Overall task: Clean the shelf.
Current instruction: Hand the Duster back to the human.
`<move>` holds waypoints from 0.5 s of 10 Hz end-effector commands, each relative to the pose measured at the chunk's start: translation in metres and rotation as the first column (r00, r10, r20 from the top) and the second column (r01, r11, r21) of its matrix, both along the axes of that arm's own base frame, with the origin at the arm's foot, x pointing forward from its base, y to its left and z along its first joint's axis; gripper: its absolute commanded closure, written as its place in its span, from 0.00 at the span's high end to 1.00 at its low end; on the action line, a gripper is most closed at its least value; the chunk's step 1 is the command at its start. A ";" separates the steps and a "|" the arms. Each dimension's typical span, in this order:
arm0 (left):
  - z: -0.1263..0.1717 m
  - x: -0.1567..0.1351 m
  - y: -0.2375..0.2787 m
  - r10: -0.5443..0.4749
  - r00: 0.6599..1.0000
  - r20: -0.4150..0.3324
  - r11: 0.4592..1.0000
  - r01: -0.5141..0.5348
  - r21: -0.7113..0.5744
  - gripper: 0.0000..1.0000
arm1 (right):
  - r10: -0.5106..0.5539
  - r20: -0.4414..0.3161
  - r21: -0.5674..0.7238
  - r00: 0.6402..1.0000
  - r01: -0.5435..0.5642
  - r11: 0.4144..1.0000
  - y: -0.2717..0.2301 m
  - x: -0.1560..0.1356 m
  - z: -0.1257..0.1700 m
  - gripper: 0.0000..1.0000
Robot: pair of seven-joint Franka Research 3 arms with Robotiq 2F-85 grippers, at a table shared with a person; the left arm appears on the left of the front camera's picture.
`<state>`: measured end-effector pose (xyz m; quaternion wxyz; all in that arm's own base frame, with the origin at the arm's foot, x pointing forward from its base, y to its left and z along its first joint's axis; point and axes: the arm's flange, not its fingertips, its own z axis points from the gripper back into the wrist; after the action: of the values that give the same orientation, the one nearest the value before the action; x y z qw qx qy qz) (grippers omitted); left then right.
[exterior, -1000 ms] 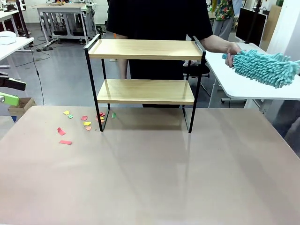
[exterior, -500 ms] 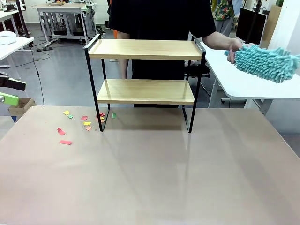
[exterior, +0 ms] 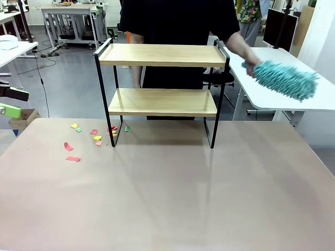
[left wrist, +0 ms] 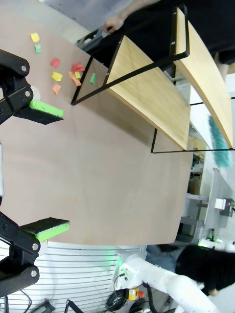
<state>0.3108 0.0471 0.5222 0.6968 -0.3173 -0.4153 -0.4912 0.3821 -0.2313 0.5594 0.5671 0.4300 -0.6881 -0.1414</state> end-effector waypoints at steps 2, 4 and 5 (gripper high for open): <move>0.001 0.002 0.000 -0.012 1.000 0.022 1.000 0.013 -0.019 1.00 | -0.004 -0.001 -0.020 1.000 0.004 1.000 0.002 -0.002 -0.001 1.00; 0.001 0.002 0.000 -0.012 1.000 0.022 1.000 0.013 -0.019 1.00 | -0.004 -0.001 -0.020 1.000 0.004 1.000 0.002 -0.002 -0.001 1.00; 0.001 0.002 0.000 -0.012 1.000 0.022 1.000 0.013 -0.019 1.00 | -0.004 -0.001 -0.020 1.000 0.004 1.000 0.002 -0.002 -0.001 1.00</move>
<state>0.3108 0.0471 0.5222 0.6968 -0.3173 -0.4153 -0.4912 0.3821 -0.2312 0.5594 0.5673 0.4298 -0.6881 -0.1414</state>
